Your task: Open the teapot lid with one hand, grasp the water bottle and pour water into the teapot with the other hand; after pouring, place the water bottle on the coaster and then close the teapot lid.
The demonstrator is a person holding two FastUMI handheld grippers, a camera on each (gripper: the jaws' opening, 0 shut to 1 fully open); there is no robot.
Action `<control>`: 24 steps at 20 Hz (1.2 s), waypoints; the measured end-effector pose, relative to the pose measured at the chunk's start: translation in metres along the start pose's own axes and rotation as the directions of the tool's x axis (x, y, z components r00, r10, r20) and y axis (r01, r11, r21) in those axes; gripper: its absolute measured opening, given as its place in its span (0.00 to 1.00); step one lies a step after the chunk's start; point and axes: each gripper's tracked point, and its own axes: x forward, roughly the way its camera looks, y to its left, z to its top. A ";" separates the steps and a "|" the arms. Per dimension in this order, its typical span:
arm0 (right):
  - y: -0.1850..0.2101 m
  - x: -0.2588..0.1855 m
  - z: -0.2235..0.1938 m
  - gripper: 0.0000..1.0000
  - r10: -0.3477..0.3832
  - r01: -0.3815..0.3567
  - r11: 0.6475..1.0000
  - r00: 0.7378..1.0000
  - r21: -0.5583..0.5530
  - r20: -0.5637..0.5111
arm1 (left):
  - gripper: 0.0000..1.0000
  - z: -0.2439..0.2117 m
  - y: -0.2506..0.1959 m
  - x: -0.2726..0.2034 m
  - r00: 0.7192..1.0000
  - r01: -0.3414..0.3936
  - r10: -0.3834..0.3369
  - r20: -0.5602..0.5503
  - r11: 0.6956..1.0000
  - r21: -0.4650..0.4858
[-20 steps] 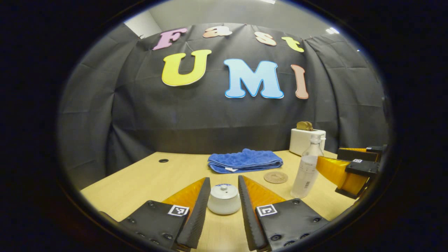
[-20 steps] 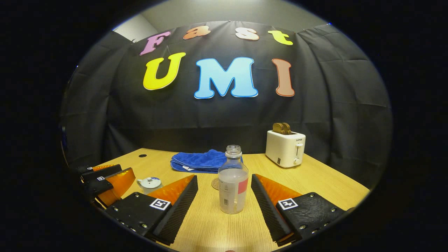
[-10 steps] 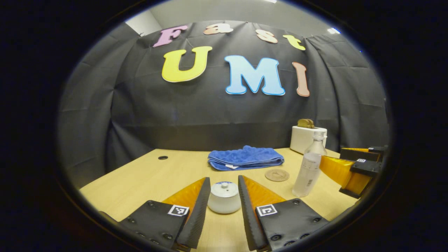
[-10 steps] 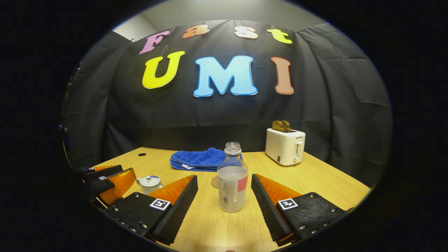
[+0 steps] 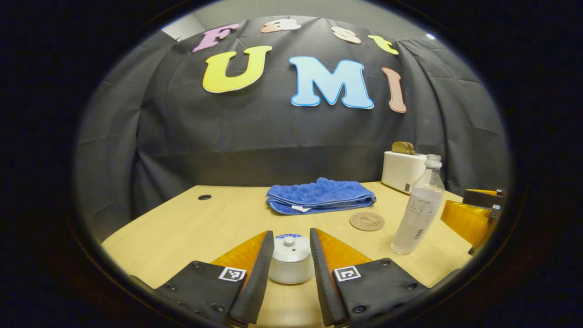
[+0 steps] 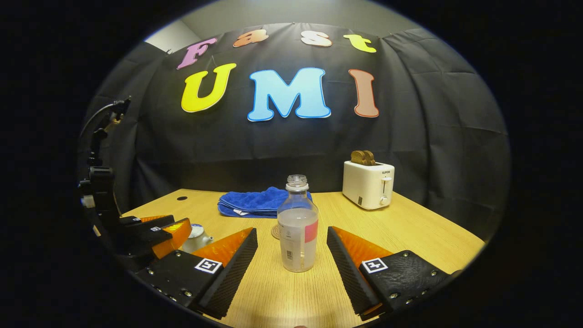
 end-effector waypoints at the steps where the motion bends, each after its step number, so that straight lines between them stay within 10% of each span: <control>1: -0.002 0.000 -0.002 0.96 -0.003 0.003 1.000 1.000 0.003 -0.005 | 0.53 -0.002 0.000 0.006 1.000 -0.003 0.003 -0.003 1.000 0.004; 18: -0.018 0.006 -0.008 0.96 -0.030 0.032 0.998 0.999 0.054 -0.034 | 0.55 -0.011 0.010 0.034 0.999 -0.034 0.035 -0.025 0.998 0.048; 21: -0.019 0.007 -0.011 0.96 -0.030 0.032 0.998 0.999 0.061 -0.043 | 0.22 -0.009 0.011 0.034 0.999 -0.052 0.052 -0.006 0.996 0.073; 24: -0.020 0.008 -0.010 0.96 -0.034 0.036 0.998 0.999 0.061 -0.042 | 0.14 -0.006 0.011 0.035 0.998 -0.052 0.050 0.023 0.997 0.062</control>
